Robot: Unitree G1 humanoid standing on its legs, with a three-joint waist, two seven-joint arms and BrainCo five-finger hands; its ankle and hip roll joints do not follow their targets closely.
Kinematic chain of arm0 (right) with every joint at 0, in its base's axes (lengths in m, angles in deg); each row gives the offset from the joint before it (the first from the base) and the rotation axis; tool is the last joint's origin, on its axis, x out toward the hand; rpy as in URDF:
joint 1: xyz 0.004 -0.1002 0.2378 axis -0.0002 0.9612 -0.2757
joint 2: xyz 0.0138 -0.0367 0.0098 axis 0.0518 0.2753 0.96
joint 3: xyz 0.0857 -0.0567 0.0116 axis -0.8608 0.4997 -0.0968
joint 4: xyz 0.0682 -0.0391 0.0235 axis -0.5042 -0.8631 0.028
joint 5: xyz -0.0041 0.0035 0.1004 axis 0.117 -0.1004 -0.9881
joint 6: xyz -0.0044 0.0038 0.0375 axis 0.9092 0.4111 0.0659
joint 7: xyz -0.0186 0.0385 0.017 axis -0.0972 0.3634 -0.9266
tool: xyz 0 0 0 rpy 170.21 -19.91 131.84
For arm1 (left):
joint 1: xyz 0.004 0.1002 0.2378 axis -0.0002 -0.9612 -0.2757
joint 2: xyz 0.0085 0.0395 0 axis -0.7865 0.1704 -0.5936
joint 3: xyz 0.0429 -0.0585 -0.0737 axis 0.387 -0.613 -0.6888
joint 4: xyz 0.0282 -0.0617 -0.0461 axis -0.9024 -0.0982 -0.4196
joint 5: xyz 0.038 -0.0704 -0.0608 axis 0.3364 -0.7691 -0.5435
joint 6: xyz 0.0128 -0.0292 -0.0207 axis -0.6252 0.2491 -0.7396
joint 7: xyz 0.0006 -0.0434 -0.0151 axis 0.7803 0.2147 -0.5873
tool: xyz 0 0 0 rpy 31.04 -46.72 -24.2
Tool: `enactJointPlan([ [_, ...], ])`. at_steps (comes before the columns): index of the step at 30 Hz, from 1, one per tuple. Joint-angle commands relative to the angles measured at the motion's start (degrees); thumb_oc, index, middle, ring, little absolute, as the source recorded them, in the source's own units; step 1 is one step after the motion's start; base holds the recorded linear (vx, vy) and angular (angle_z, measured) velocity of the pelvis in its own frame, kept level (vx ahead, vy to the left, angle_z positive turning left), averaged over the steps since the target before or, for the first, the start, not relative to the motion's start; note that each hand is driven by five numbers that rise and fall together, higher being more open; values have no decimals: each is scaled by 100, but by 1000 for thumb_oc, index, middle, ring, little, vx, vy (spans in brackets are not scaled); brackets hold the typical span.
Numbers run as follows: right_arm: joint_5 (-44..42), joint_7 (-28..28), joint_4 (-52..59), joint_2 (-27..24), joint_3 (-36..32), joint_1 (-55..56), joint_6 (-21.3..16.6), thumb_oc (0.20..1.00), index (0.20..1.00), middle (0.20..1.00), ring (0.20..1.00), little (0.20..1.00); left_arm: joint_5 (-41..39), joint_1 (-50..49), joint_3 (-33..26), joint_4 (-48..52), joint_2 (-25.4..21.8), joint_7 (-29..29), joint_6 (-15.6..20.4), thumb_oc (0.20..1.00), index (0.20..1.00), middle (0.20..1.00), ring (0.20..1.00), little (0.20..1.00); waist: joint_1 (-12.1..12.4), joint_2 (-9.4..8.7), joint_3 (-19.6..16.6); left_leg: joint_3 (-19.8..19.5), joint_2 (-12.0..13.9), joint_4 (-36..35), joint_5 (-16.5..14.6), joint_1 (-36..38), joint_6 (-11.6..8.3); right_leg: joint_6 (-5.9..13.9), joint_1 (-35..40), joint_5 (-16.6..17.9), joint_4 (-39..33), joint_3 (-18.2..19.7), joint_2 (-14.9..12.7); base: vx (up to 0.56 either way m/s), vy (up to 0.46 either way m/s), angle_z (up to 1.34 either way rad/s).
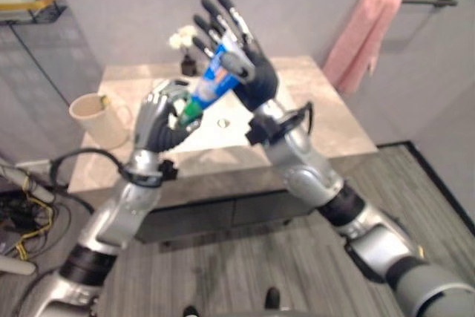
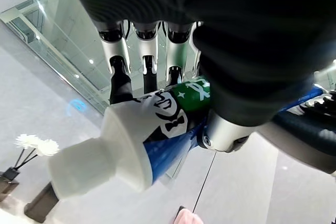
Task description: Put brush and paste in cup on sink, flatten towel.
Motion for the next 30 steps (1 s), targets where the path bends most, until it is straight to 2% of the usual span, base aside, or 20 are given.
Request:
enactJointPlan([
  [1,239,-30,341,299,-288,-310,-394,1000,1000,1000,1000,1000,12,841,72,-44,-134,-454,202,200,200,200,200,200,3,-101,-106,-413,136,71,-443,234,136,236,276,-195,-8,-202,-289,0,0,0],
  [12,162,-91,366,304,-65,-324,-341,1000,1000,1000,1000,1000,527,1131,305,-205,-238,-698,81,200,200,200,200,200,-44,-95,-109,-411,117,71,-453,234,140,246,277,-183,-8,-191,-301,0,0,0],
  [30,224,-184,203,481,157,-313,-248,1000,1000,1000,1000,1000,534,1233,677,-602,-119,-722,29,200,200,200,200,200,-61,-102,-112,-422,112,71,-449,245,138,249,280,-185,-8,-180,-293,0,0,0],
])
